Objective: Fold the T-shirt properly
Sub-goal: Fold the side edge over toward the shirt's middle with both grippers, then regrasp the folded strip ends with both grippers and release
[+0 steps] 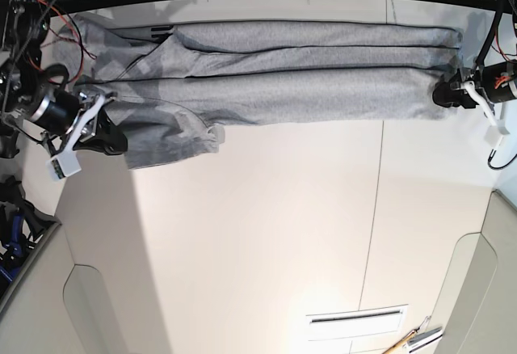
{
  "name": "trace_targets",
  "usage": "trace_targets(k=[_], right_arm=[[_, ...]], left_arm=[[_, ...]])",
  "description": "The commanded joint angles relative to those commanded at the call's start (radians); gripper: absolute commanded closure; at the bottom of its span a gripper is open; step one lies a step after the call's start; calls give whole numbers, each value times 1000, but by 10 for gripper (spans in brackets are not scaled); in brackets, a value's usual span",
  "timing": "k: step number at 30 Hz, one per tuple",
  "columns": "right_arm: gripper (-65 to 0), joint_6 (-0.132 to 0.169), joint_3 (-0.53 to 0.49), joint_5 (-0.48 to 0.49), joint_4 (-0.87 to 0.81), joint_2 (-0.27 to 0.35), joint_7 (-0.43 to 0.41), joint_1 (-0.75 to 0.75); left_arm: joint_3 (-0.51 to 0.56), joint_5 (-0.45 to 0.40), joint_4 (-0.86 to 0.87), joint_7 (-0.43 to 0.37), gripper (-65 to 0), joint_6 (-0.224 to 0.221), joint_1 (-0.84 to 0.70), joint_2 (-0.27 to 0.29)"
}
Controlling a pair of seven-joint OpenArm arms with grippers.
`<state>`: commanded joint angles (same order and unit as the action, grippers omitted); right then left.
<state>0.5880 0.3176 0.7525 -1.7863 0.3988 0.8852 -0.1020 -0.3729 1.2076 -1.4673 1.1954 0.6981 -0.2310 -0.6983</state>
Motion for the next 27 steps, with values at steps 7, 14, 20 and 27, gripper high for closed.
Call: trace_targets(k=[7,14,20,27], right_arm=[[0,3,154,50,-113,0,6,-213],[0,3,184,77,-113,-1,5,-354],[0,2,184,14,-108,-8,2,-392],[-255,-9,188,22,-103,-31,2,-391]], left_arm=[[0,8,0,21,-201,0,-2,-1],[0,8,0,22,-201,0,-2,-1],[-44,77,-16,64,-201,0,-2,-8],[-193,146,-42,159,-332,0,-8,-8]])
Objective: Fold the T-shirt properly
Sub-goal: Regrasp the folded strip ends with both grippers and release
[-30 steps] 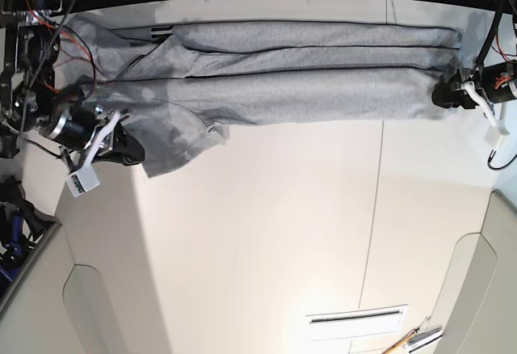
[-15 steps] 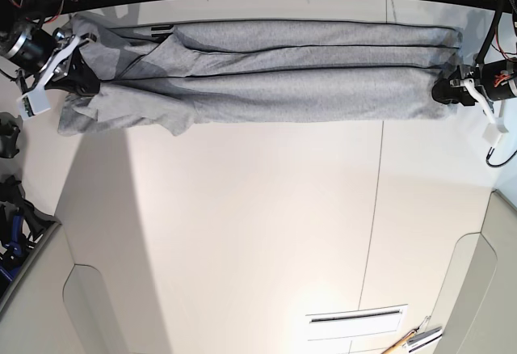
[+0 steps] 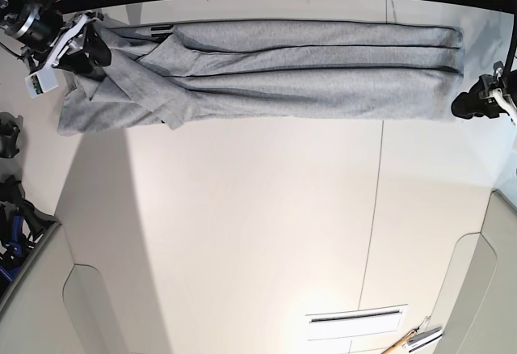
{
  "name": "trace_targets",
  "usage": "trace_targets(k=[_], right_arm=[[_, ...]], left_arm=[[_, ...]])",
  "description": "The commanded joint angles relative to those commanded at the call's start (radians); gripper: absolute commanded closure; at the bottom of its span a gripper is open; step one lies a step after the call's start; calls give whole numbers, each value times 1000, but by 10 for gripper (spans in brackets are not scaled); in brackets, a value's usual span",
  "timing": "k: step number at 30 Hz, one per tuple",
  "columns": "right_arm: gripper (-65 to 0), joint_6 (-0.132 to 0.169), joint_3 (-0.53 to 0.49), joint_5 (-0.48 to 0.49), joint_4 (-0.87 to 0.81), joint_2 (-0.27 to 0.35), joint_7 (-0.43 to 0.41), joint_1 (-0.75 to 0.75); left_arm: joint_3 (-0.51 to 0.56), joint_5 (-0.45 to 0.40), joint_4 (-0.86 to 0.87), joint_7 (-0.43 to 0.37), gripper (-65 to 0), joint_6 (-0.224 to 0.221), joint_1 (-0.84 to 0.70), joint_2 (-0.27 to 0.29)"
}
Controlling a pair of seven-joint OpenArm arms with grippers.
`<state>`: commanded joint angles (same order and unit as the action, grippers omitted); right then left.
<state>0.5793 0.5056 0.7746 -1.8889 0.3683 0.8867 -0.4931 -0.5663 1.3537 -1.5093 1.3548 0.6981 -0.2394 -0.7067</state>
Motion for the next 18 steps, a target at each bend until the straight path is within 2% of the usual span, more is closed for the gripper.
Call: trace_targets(k=[4,8,10,11,12,14,15,18], right_arm=[[-255,0,51,55,-8,-3,0,3],[-254,1,143,86,-52,-36,0,14],[-252,1,177,101,-87,-63,-3,25],[-236,1,182,100,-99,-73,-8,34],[-192,2,181,101,-103,-79,-12,45],[-47,2,173,100,-103,-95,-15,73],[0,5,167,100,-103,-103,-15,86],[0,6,132,89,-100,-117,-32,105]], left_arm=[[-1,-24,0,-8,-332,0,-29,6],[-1,-252,14,-172,-336,0,-55,11],[-1,-284,31,-193,-416,-7,-55,11],[-1,-284,43,-193,-455,-7,-55,11],[-1,-282,55,-195,-467,-7,-55,11],[-1,-280,77,-196,-467,-7,-55,12],[-1,-278,88,-196,-467,-7,-55,12],[-1,-240,136,-196,-467,-6,-55,14]])
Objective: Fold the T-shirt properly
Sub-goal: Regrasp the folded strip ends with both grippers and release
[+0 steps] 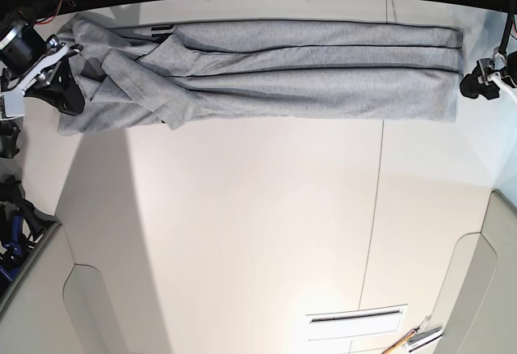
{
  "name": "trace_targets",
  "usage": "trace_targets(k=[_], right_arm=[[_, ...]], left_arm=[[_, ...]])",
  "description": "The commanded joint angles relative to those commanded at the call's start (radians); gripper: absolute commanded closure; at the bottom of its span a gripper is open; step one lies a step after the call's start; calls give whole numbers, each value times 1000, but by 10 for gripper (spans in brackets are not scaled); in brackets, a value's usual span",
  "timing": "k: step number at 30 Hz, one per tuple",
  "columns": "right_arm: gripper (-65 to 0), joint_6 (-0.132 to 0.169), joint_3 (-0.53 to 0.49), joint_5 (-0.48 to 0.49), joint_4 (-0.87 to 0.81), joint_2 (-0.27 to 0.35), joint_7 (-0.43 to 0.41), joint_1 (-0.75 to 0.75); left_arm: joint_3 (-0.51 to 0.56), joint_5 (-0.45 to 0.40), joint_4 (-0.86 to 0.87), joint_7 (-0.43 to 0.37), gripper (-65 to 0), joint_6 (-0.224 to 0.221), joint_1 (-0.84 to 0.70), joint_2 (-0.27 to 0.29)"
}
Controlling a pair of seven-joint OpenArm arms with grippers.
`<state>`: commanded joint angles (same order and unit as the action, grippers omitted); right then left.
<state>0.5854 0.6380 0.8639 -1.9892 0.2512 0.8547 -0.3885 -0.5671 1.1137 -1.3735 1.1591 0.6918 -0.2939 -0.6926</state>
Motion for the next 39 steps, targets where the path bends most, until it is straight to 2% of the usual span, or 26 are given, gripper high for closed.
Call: trace_targets(k=[4,9,14,19,25,26,29,30,33,39], right_arm=[[0,0,-114,-67,37,-2,-48,0],[0,-1,-248,-195,177,-2,-124,0],[0,-2,-261,-190,241,-2,-126,0],[0,-2,-261,-145,241,-2,-126,4],[0,-2,-261,-141,241,-2,-117,39],[0,-2,-261,-139,241,-2,-116,42],[0,-2,-255,-115,236,-2,-109,48],[0,-2,-245,-97,232,-2,-109,48],[0,-2,-191,-65,212,-2,-109,48],[0,-2,-48,-26,150,-2,-67,47]], left_arm=[[0,12,33,0,-467,2,0,34],[0,11,34,4,-467,6,-6,97],[0,13,34,34,-467,6,-21,102],[5,118,34,108,-466,6,-65,103],[10,132,34,64,-456,6,-72,103],[10,149,34,57,-394,6,-72,103],[10,180,34,56,-49,6,-72,103],[10,180,34,56,0,6,-71,103],[10,176,23,36,0,6,-68,102],[10,47,-2,-6,0,6,55,93]])
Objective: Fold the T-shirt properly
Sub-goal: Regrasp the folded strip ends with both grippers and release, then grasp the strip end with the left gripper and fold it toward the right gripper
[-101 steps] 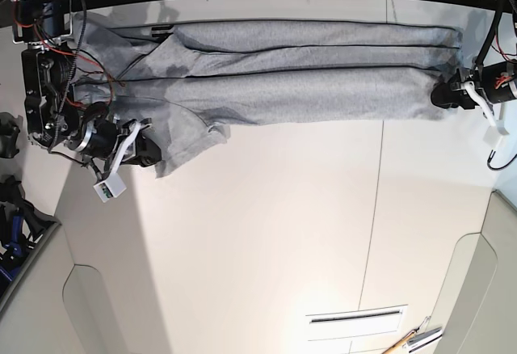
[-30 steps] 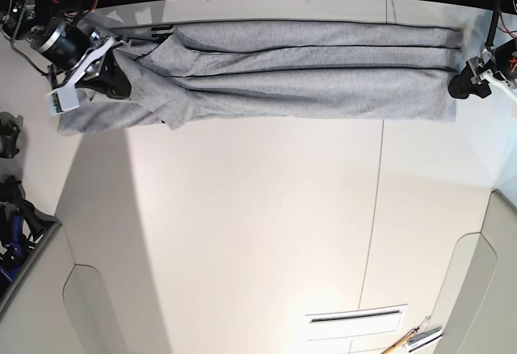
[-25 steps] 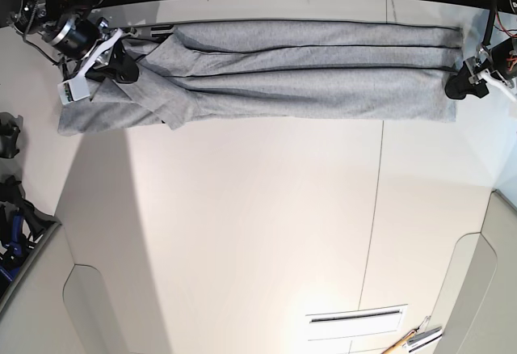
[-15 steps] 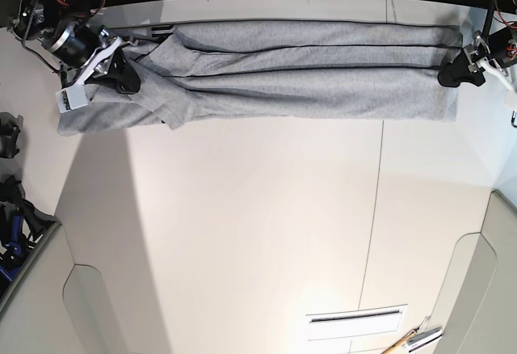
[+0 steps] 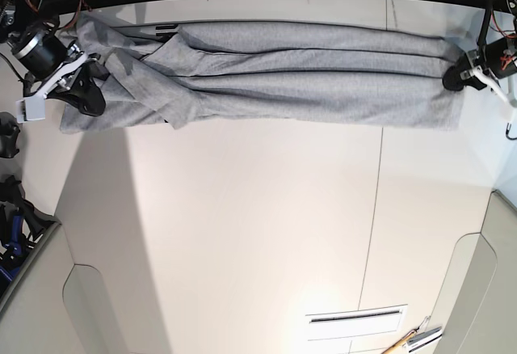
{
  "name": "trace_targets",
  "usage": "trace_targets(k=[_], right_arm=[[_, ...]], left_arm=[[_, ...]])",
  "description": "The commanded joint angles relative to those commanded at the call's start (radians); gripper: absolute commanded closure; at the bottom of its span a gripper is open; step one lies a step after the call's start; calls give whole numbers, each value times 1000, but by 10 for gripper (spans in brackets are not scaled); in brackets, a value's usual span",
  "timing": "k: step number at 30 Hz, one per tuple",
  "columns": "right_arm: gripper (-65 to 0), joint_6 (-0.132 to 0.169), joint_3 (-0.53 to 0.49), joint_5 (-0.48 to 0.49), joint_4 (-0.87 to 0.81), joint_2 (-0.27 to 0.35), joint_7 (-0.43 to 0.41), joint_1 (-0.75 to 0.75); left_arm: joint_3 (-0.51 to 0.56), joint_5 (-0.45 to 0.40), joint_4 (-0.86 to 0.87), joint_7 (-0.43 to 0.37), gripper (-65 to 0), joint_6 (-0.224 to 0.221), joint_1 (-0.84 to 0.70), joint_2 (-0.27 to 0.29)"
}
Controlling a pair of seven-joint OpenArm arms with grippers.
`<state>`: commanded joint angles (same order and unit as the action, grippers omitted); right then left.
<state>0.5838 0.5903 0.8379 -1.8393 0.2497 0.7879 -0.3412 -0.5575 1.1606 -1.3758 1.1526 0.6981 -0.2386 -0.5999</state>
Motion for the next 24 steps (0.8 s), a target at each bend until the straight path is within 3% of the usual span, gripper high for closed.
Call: trace_targets(k=[5,7,10,13,18,21,24], right_arm=[[0,0,108,19,-2,3,2,0],[0,0,124,19,-2,3,3,0],[0,0,124,19,-2,2,6,0],[0,0,124,19,-2,2,6,0],[0,0,124,19,-2,2,6,0],[0,0,124,19,-2,2,6,0],[0,0,124,18,-2,2,16,0]], left_arm=[[0,-251,0,-128,0,0,109,-47],[0,-313,0,-155,0,0,145,-78],[0,-308,-15,-149,0,0,172,-114],[2,-207,-100,-77,0,0,148,-108],[48,-109,-370,-42,0,0,26,-14],[160,-127,-500,-41,0,0,-3,45],[292,-183,-517,-62,0,0,0,87]])
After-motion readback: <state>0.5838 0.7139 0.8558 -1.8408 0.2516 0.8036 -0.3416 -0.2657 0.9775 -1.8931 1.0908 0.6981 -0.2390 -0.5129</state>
